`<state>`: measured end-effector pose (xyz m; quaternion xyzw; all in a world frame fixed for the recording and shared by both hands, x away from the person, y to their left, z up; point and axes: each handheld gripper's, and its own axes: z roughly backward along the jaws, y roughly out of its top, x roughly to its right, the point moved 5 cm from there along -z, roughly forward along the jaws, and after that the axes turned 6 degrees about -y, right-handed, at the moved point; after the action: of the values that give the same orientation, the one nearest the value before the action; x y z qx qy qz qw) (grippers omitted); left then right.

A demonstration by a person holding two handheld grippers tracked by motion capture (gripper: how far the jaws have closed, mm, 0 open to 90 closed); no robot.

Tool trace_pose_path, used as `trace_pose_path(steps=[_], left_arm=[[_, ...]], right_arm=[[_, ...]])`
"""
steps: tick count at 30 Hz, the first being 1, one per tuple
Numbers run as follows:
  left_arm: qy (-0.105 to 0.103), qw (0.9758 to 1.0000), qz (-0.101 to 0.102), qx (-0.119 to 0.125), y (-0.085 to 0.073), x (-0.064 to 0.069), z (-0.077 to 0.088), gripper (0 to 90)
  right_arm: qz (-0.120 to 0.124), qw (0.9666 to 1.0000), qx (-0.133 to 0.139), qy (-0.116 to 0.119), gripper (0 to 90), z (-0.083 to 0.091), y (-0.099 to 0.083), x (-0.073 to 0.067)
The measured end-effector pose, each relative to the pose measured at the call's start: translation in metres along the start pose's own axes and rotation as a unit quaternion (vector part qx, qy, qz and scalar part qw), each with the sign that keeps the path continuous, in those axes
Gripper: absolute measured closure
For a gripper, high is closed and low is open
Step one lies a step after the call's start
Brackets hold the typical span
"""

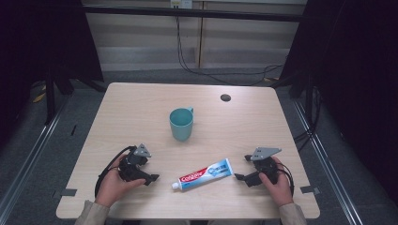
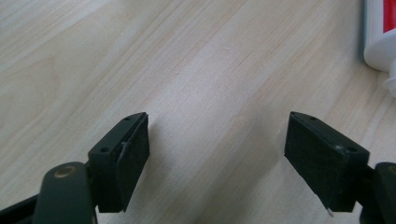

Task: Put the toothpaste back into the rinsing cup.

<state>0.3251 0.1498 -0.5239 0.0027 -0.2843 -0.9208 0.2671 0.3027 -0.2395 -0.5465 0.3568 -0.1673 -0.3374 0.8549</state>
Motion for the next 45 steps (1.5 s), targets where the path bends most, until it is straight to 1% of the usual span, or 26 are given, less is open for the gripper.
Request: trace_pose_path(steps=[1, 2, 5, 6, 7, 11, 13, 14, 17, 20, 21, 22, 25, 27, 28, 29, 30, 31, 32, 33, 35, 40, 42, 45], left_arm=[[-0.004, 1.0000, -0.004, -0.008, 0.003, 0.001, 0.001, 22.4], [-0.007, 0.9999, -0.003, -0.009, 0.006, 0.003, 0.002, 22.4], [-0.005, 0.9998, -0.012, -0.016, 0.017, 0.006, 0.003, 22.4], [-0.006, 0.9998, -0.012, -0.015, 0.019, 0.007, 0.003, 22.4], [-0.007, 0.9996, -0.019, -0.021, 0.023, 0.008, 0.004, 22.4], [-0.011, 0.9990, -0.031, -0.030, 0.035, 0.012, 0.004, 22.4], [-0.018, 0.9988, -0.032, -0.032, 0.041, 0.015, 0.003, 22.4], [-0.018, 0.9985, -0.039, -0.033, 0.043, 0.015, 0.003, 22.4], [-0.024, 0.9980, -0.043, -0.039, 0.051, 0.020, 0.000, 22.4], [-0.027, 0.9968, -0.056, -0.051, 0.060, 0.024, -0.002, 22.4], [-0.027, 0.9966, -0.059, -0.051, 0.063, 0.025, -0.003, 22.4], [-0.033, 0.9966, -0.056, -0.051, 0.067, 0.028, -0.005, 22.4], [-0.036, 0.9957, -0.065, -0.055, 0.075, 0.033, -0.008, 22.4], [-0.042, 0.9948, -0.073, -0.057, 0.080, 0.037, -0.010, 22.4], [-0.046, 0.9943, -0.076, -0.059, 0.082, 0.039, -0.011, 22.4], [-0.046, 0.9947, -0.072, -0.057, 0.083, 0.040, -0.013, 22.5], [-0.047, 0.9940, -0.078, -0.061, 0.085, 0.041, -0.014, 22.4], [-0.047, 0.9941, -0.077, -0.061, 0.087, 0.043, -0.016, 22.4], [-0.049, 0.9937, -0.079, -0.063, 0.088, 0.043, -0.016, 22.5], [-0.049, 0.9940, -0.077, -0.061, 0.090, 0.045, -0.018, 22.6], [-0.051, 0.9937, -0.078, -0.063, 0.092, 0.046, -0.019, 22.9], [-0.058, 0.9919, -0.090, -0.068, 0.101, 0.054, -0.022, 23.3], [-0.060, 0.9919, -0.090, -0.067, 0.104, 0.057, -0.024, 23.3], [-0.063, 0.9909, -0.095, -0.072, 0.107, 0.060, -0.028, 23.4]], right_arm=[[0.000, 1.0000, 0.000, 0.000, 12.1, 0.000, 0.000, 0.000], [0.000, 1.0000, 0.000, 0.000, 12.0, 0.000, 0.000, 0.000], [0.000, 1.0000, 0.000, 0.000, 12.0, 0.000, 0.000, 0.000], [0.000, 1.0000, 0.000, 0.000, 12.0, 0.000, 0.000, 0.000], [0.000, 1.0000, 0.000, 0.000, 12.0, 0.000, 0.000, 0.000], [0.000, 1.0000, 0.000, 0.000, 12.1, 0.000, 0.000, 0.000], [0.000, 1.0000, 0.000, 0.000, 12.0, 0.000, 0.000, 0.000], [0.000, 1.0000, 0.000, 0.000, 12.0, 0.000, 0.000, 0.000], [0.000, 1.0000, 0.000, 0.000, 12.1, 0.000, 0.000, 0.000], [-0.001, 1.0000, -0.001, 0.000, 12.0, 0.000, 0.000, 0.000], [-0.001, 1.0000, -0.001, -0.001, 12.0, 0.000, 0.000, 0.000], [-0.001, 1.0000, -0.001, -0.001, 11.9, 0.000, 0.000, 0.000], [-0.001, 1.0000, -0.001, -0.001, 11.9, 0.000, 0.000, 0.000], [-0.001, 1.0000, -0.001, -0.001, 11.9, 0.000, 0.000, 0.000], [-0.001, 1.0000, -0.001, -0.001, 11.9, 0.000, 0.000, 0.000], [-0.001, 1.0000, -0.001, -0.001, 11.9, 0.000, 0.000, 0.000], [-0.001, 1.0000, -0.001, -0.001, 11.9, 0.000, 0.000, 0.000], [-0.001, 1.0000, -0.001, -0.001, 11.9, 0.000, 0.000, 0.000], [-0.001, 1.0000, -0.001, -0.001, 11.9, 0.000, 0.000, 0.000], [-0.001, 1.0000, -0.001, -0.001, 11.9, 0.000, 0.000, 0.000], [-0.001, 1.0000, -0.001, -0.001, 11.9, 0.000, 0.000, 0.000], [0.000, 1.0000, 0.000, -0.002, 11.9, -0.001, 0.000, 0.000], [-0.001, 1.0000, 0.000, -0.002, 11.9, -0.001, 0.000, 0.000], [-0.001, 1.0000, 0.000, -0.002, 11.8, -0.001, 0.000, 0.000]])
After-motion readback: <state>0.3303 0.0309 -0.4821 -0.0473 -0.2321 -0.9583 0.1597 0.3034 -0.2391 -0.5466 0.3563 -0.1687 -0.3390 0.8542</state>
